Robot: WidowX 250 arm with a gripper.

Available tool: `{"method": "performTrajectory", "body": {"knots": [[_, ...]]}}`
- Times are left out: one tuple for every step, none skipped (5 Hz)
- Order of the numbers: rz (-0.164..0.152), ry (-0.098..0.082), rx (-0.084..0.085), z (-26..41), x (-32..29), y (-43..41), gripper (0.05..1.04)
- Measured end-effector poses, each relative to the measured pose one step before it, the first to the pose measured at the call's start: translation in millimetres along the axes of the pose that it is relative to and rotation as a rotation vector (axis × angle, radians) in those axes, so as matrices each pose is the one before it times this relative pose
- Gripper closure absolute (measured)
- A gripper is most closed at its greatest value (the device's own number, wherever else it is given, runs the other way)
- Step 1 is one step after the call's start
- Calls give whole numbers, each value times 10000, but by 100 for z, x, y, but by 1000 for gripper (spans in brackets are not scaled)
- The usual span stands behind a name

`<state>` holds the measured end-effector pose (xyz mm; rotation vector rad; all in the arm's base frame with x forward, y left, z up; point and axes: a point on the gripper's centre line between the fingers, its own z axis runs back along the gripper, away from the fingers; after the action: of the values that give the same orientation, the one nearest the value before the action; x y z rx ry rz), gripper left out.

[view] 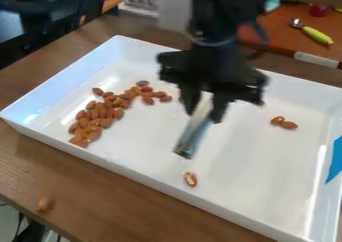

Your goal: Sweep into pile

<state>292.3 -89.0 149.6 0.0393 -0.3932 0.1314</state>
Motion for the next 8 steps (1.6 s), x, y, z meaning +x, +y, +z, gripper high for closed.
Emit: {"method": "performTrajectory", "body": {"knots": [[240, 209, 263, -802, 1339, -2842, 734], [216, 98, -53, 30, 1360, -1923, 734], [220, 65, 13, -1098, 953, -1159, 734], [-25, 98, 233, -1771, 51, -1012, 734], [-88, -28, 146, -1253, 298, -1628, 734], [-219, -99, 25, -285, -46, -1741, 734], [51, -43, 168, -796, 272, -786, 734], [-16, 21, 288, -1005, -166, 65, 734]]}}
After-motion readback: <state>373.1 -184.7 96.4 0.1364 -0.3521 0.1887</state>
